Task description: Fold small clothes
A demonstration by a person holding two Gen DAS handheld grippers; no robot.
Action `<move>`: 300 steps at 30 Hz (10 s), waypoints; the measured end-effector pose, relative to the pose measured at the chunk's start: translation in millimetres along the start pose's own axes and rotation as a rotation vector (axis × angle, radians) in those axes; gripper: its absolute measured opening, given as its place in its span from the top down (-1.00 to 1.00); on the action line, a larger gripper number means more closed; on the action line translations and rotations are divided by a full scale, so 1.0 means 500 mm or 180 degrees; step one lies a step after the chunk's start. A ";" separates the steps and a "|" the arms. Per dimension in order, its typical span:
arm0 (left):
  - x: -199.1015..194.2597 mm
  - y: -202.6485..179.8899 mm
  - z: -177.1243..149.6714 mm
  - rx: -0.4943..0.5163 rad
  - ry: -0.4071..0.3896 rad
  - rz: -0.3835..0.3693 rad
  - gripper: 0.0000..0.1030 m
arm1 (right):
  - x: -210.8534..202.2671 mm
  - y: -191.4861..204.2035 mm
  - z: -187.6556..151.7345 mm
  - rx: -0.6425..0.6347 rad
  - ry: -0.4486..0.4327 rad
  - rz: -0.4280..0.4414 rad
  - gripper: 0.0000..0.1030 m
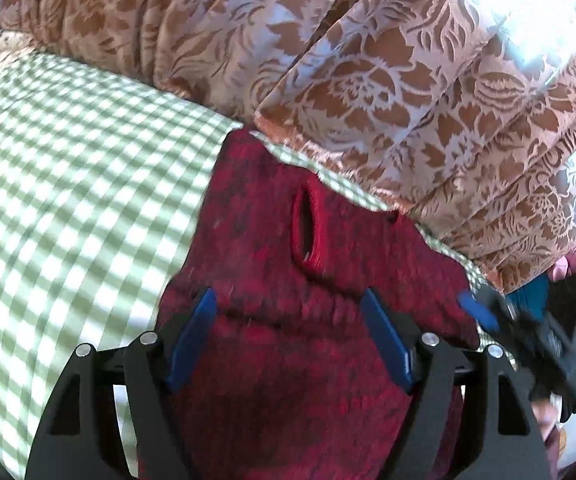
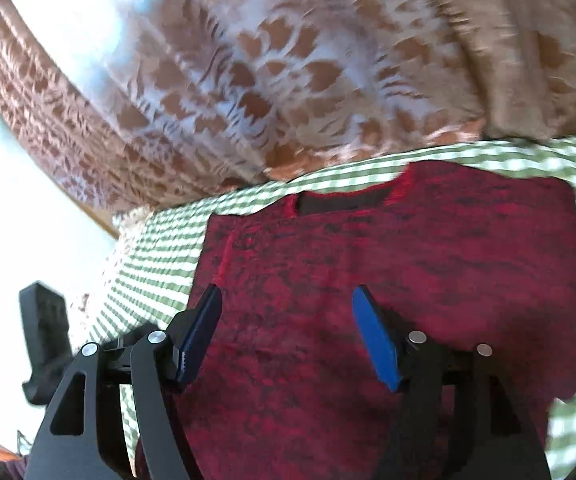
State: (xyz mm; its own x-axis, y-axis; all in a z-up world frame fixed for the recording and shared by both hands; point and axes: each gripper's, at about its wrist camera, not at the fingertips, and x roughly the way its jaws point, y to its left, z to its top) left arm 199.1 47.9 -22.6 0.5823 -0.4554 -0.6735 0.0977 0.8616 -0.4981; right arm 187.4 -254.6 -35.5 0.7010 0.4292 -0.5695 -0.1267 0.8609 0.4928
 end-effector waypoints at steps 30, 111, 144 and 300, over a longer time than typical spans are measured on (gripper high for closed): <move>0.143 -0.023 0.005 0.0446 0.0250 0.0648 0.93 | 0.064 -0.215 0.007 0.0170 -0.0034 -0.1516 -0.19; -0.274 0.185 -0.366 0.0123 0.0537 -0.0172 -0.07 | -0.189 -0.068 -0.335 -0.0416 0.0387 -0.1067 -0.78; -0.241 0.054 -0.134 -0.0227 0.0204 -0.1177 0.76 | -0.276 -0.136 -0.290 0.0808 0.0050 0.0261 0.56; -0.331 -0.010 -0.280 0.1258 -0.0348 0.0196 0.73 | -0.319 -0.010 -0.335 -0.0919 0.0214 -0.1217 0.60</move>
State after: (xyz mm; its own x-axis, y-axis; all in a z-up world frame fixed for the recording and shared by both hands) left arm -10.8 87.7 15.0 0.6770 -0.3923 -0.6227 0.3501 0.9159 -0.1963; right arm -41.2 -281.6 -57.3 0.6897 0.0757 -0.7202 -0.0649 0.9970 0.0426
